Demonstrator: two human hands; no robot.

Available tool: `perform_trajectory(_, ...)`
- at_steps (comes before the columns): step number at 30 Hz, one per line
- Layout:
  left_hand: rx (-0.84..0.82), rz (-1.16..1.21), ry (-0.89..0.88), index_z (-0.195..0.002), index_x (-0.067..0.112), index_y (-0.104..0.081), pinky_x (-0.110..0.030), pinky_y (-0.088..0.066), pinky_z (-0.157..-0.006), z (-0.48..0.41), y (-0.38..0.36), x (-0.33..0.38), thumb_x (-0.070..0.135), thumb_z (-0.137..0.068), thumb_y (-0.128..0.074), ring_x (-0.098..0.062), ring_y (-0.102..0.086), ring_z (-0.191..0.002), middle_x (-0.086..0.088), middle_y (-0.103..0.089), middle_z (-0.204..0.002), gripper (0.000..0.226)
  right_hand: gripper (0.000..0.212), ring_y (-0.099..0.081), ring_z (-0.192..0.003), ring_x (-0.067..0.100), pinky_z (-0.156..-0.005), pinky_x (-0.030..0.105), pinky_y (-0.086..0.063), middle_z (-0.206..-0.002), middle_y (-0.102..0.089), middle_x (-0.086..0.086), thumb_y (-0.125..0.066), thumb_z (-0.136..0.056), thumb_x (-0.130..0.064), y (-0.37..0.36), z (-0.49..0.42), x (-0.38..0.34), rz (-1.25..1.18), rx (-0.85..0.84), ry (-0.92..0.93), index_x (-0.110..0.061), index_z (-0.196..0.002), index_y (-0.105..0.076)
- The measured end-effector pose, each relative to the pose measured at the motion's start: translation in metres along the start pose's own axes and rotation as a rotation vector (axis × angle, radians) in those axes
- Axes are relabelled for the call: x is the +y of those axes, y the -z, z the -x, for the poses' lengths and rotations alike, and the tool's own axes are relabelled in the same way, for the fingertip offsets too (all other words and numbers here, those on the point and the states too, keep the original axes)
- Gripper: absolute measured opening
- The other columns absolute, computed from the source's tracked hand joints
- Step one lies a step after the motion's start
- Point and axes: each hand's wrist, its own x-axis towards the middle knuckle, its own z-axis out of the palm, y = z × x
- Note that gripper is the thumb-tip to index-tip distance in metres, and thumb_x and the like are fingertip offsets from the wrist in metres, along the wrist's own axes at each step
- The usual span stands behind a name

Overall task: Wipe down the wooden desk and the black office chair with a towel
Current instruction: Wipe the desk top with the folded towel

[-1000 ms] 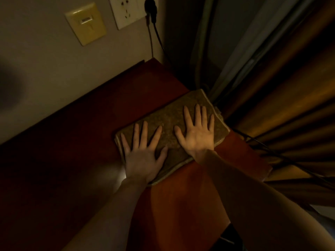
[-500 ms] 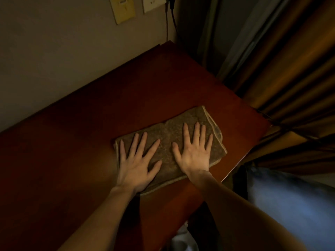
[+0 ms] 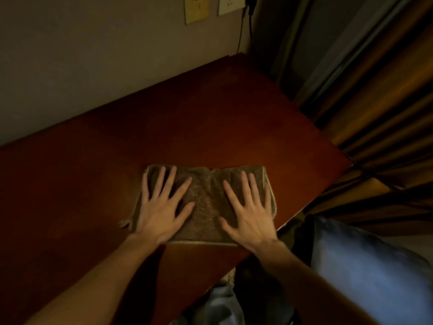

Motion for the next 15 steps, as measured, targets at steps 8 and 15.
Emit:
perform_trajectory(8, 0.009, 0.08, 0.352, -0.163, 0.038, -0.005, -0.066, 0.004, -0.121, -0.044, -0.016, 0.029, 0.079, -0.094, -0.016, -0.034, 0.007, -0.158, -0.011, 0.001, -0.172, 0.081, 0.092, 0.014, -0.158, 0.025, -0.123, 0.062, 0.002, -0.172, 0.007, 0.002, -0.032, -0.089, -0.084, -0.011, -0.069, 0.033, 0.022, -0.193, 0.312, -0.042, -0.162, 0.005)
perform_trajectory(15, -0.025, 0.036, 0.236, -0.161, 0.042, 0.007, -0.065, 0.004, -0.121, -0.128, 0.0, -0.001, 0.081, -0.092, -0.009, -0.031, 0.016, -0.157, -0.009, 0.011, -0.171, 0.082, 0.094, 0.018, -0.157, 0.023, -0.124, 0.059, 0.001, -0.172, 0.011, -0.001, -0.034, -0.088, -0.084, -0.004, -0.115, 0.037, -0.059, -0.143, 0.083, -0.043, -0.161, 0.009)
